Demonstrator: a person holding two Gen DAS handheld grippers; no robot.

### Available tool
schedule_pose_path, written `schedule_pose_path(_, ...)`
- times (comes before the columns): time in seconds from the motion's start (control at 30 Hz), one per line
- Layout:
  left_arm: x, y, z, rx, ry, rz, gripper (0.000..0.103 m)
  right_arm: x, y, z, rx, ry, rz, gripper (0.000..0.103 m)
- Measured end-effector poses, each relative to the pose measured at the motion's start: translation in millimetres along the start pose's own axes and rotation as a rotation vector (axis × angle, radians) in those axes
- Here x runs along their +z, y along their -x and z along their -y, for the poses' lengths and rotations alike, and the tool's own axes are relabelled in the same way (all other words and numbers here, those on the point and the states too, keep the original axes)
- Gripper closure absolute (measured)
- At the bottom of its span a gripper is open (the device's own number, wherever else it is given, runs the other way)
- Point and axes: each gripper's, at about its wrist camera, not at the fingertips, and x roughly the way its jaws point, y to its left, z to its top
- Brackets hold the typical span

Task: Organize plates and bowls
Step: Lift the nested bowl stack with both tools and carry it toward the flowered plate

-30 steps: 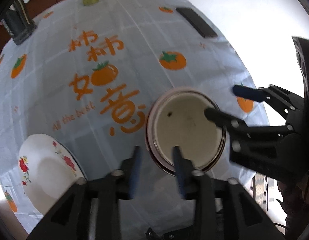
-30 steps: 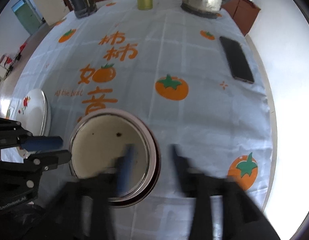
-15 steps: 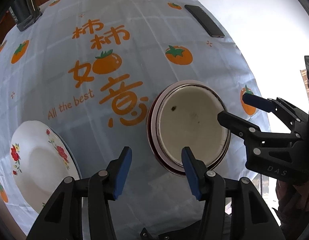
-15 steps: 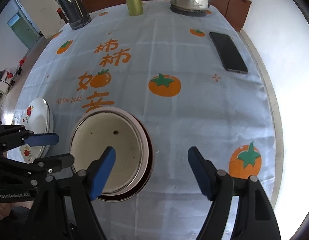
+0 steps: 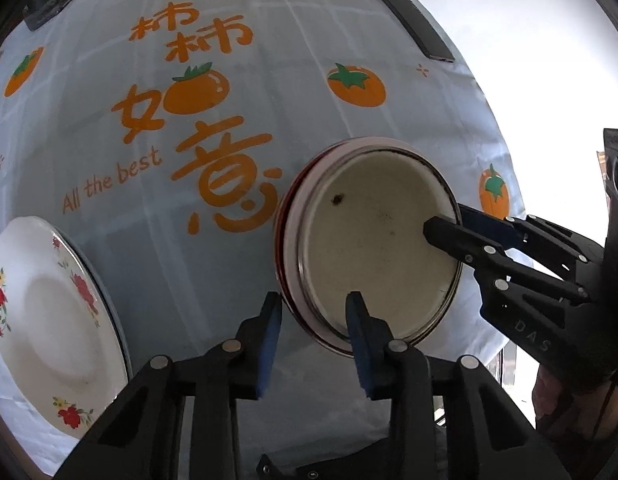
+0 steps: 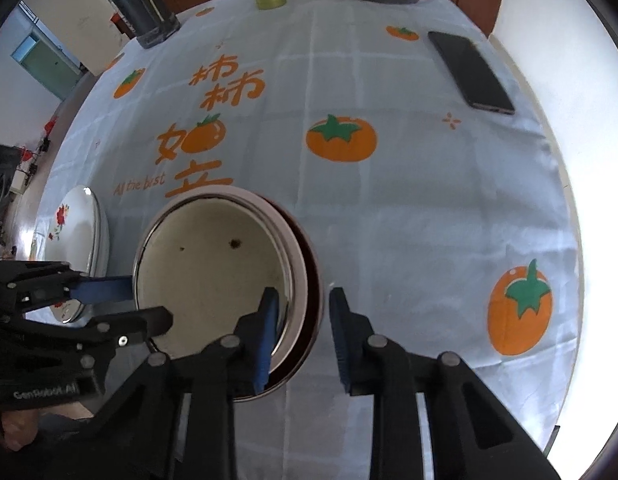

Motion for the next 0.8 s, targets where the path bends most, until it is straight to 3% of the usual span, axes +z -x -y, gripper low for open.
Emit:
schedule_pose_path(0.2,-2,2,3,0.021,-0.01,-0.012,0.072,0,1,-2,-0.007,0.011,0.009,0.079)
schedule_pose_path(0.4,-5,4,-4,-0.012,0.017,-0.041,0.074,2,1,-4,-0.01,0.021,0.002,0.079)
schedule_pose_path(0.6,-6,9,-4,0.012,-0.004,-0.026,0.075,2,1,-8,-0.009,0.03,-0.007,0.079)
schedule_pose_path(0.8,-8,12,-7,-0.013,0.004,-0.03,0.075,3,4,-10,-0.01,0.031,-0.007,0.079)
